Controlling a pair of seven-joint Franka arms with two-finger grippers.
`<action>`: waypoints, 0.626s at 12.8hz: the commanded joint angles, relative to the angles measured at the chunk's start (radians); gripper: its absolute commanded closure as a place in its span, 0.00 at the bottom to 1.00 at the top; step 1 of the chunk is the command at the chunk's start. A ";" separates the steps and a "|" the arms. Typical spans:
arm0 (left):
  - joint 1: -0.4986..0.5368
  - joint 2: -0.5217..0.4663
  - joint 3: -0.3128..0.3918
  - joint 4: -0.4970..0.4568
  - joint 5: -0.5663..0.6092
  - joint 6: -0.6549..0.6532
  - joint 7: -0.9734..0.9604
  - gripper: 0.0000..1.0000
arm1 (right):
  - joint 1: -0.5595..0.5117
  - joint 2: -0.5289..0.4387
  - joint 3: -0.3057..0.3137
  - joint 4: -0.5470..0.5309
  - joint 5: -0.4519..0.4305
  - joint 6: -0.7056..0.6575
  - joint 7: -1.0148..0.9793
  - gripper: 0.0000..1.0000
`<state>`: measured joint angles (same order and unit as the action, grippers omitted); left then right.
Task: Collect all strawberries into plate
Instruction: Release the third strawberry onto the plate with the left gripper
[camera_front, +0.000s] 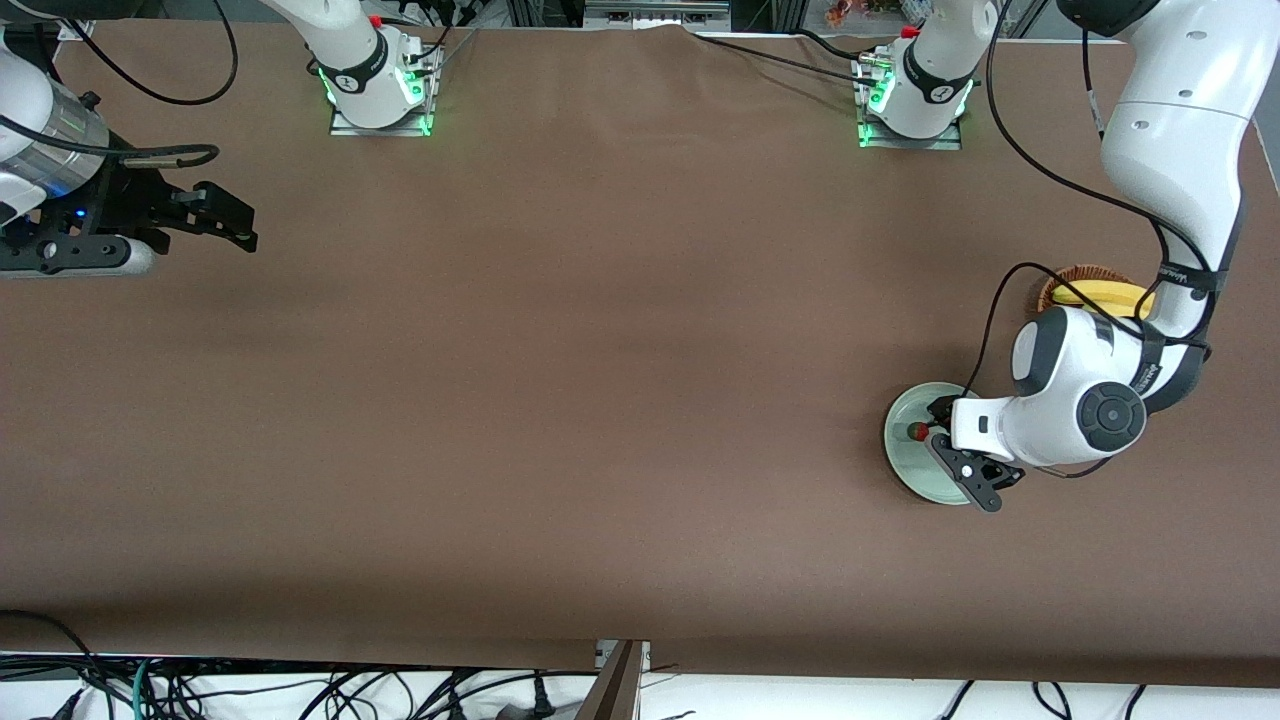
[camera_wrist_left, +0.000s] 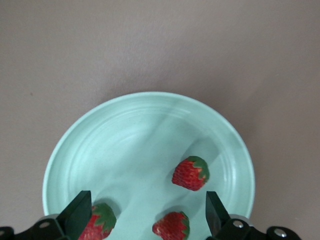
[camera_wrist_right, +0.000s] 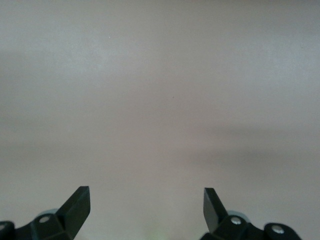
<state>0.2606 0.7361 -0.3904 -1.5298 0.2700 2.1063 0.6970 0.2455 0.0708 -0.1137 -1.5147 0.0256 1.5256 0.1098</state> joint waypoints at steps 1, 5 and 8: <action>0.005 -0.130 -0.033 -0.004 -0.020 -0.154 -0.083 0.00 | -0.014 0.015 0.017 0.028 -0.016 -0.007 0.017 0.00; 0.002 -0.291 -0.036 0.077 -0.127 -0.414 -0.334 0.00 | -0.014 0.015 0.016 0.028 -0.013 -0.005 0.022 0.00; -0.009 -0.409 -0.028 0.151 -0.129 -0.566 -0.473 0.00 | -0.014 0.015 0.015 0.030 -0.009 -0.005 0.022 0.00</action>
<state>0.2598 0.3989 -0.4265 -1.4028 0.1643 1.6144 0.2965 0.2454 0.0792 -0.1136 -1.5081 0.0251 1.5258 0.1182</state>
